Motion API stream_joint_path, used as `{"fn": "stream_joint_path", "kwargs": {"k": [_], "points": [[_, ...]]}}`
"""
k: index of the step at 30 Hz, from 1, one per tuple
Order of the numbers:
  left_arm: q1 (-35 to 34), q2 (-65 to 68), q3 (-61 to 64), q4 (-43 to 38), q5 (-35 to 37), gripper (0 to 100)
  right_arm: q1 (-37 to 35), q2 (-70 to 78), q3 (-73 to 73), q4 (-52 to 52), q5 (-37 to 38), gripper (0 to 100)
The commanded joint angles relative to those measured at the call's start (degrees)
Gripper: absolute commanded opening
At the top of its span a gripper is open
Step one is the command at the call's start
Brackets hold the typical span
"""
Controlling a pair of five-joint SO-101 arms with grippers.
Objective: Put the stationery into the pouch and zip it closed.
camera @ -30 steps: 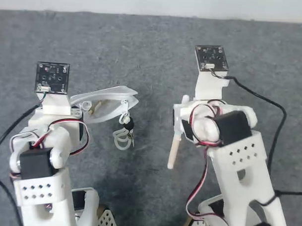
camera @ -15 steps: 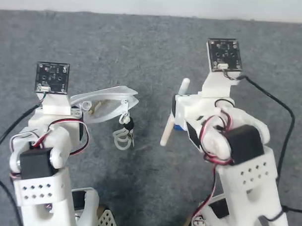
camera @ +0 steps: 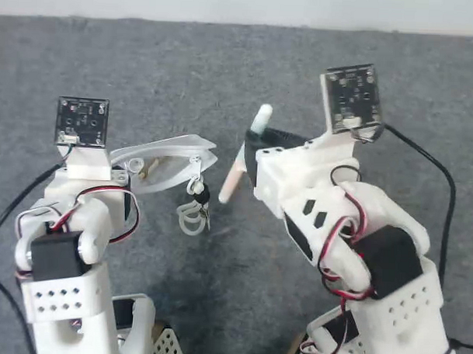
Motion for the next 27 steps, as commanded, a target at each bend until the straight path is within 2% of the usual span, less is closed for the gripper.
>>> {"fn": "stream_joint_path", "kwargs": {"k": [1, 10, 15, 22, 27], "points": [[-0.1, -0.2, -0.6, -1.8, -0.4, 1, -1.8, -2.9, -0.1, -3.6, -0.4, 0.6], [0.0, -0.2, -0.5, -1.8, -0.4, 1, -8.0, -9.1, 0.0, -10.2, -0.3, 0.6], [0.0, -0.1, -0.5, -1.8, -0.4, 1, -8.6, -10.0, 1.5, -14.1, -0.3, 0.6], [0.0, -0.1, -0.5, -1.8, -0.4, 1, -8.6, -11.6, 16.0, -30.4, 0.0, 0.6], [0.0, -0.1, -0.5, -1.8, -0.4, 1, -9.5, -14.6, 26.9, -40.4, 7.2, 0.6]]}}
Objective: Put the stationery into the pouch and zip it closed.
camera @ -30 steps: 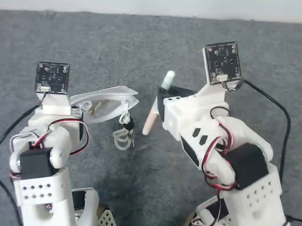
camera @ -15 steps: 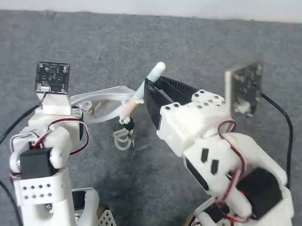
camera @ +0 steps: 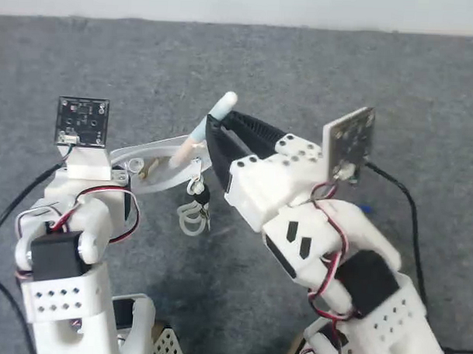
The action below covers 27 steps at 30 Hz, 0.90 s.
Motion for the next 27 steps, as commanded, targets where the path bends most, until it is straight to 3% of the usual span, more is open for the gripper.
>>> {"fn": "stream_joint_path", "kwargs": {"k": [1, 6, 13, 18, 27], "points": [[0.0, -0.1, -0.5, -1.8, -0.4, 1, -1.3, -4.1, 5.6, -8.5, 5.3, 0.6], [0.0, -0.1, -0.5, -1.8, -0.4, 1, -1.7, -7.2, 15.8, -18.7, 12.1, 0.6], [0.0, -0.1, -0.5, -1.8, -0.4, 1, -12.6, -7.8, 25.1, -24.7, 29.0, 0.6], [0.0, -0.1, -0.5, -1.8, -0.4, 1, -15.4, -7.8, 32.4, -31.3, 38.5, 0.6], [0.0, -0.1, -0.5, -1.8, -0.4, 1, -15.3, -7.7, 36.4, -33.8, 41.2, 0.6]]}}
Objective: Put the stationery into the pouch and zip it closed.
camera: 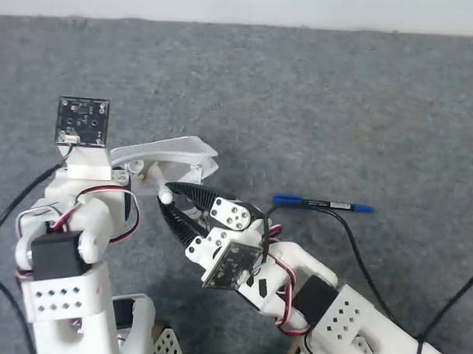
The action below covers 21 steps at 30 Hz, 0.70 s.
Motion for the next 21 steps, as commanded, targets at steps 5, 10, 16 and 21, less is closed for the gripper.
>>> {"fn": "stream_joint_path", "kwargs": {"k": [5, 10, 16, 21], "points": [[-0.1, -0.1, -0.5, -1.8, -0.4, 1, -0.5, -1.4, -0.4, -0.1, 1.1, 0.7], [-0.1, -0.1, -0.5, -1.8, -0.4, 1, -0.7, -1.7, -0.6, 5.1, 1.0, 12.6], [-0.1, -0.1, -0.5, -1.8, -0.4, 1, -0.8, -2.0, -0.7, 6.4, 1.0, 17.8], [-0.1, -0.1, -0.5, -1.8, -0.4, 1, -0.9, -2.0, -0.7, 6.4, 1.0, 13.3]]}}
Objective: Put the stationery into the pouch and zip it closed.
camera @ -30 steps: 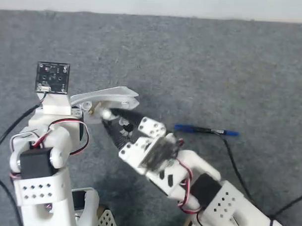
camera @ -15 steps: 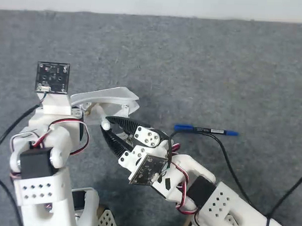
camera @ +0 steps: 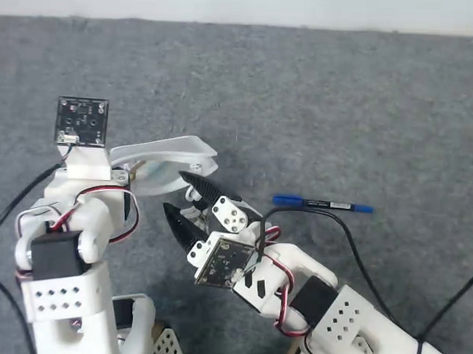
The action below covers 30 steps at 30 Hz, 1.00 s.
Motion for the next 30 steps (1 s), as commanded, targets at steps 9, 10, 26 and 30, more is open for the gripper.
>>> {"fn": "stream_joint_path", "kwargs": {"k": [9, 10, 26, 30], "points": [[0.1, -0.1, -0.6, -1.8, -0.4, 1, -0.6, -2.0, -0.6, 0.1, 0.9, 12.7], [0.1, -0.1, -0.6, -1.8, -0.4, 1, -0.6, -2.0, -0.6, 0.1, 0.9, 12.7], [0.1, -0.3, 0.5, -2.7, -0.4, 1, 0.0, -2.9, -2.3, 2.1, 1.1, 12.7], [0.1, -0.3, 0.6, -2.7, -0.4, 1, 0.0, -7.9, -6.6, 12.0, 0.9, 12.7]]}}
